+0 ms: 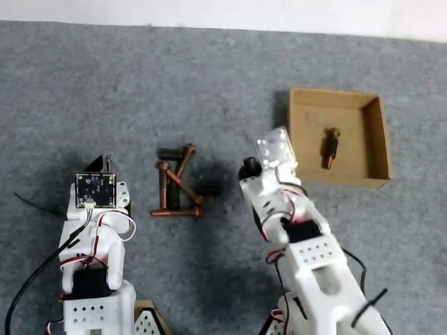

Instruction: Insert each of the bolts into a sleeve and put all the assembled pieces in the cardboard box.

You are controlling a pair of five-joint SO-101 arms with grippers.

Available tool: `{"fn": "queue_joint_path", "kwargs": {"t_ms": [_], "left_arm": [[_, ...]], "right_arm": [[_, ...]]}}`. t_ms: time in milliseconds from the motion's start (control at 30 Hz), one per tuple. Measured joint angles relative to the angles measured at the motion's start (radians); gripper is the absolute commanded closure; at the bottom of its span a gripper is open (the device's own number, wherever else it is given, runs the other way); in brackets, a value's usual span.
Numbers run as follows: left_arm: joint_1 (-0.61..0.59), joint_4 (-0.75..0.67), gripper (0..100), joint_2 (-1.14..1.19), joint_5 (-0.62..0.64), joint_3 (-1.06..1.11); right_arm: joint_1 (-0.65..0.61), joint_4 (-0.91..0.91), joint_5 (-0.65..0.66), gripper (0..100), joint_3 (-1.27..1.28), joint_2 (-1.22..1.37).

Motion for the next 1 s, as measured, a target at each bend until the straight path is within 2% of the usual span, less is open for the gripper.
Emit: {"fn": "queue_joint_path", "kwargs": {"t_ms": [700,1000], "left_arm": [[0.000,0.000,95,0.000,-0.002,0.000],[0.000,0.000,95,0.000,-0.002,0.000]], "right_arm": [[0.006,0.000,0.000,99.5,0.334,-0.614],[0.121,0.000,0.003,99.5,0.417,-0.939]]}}
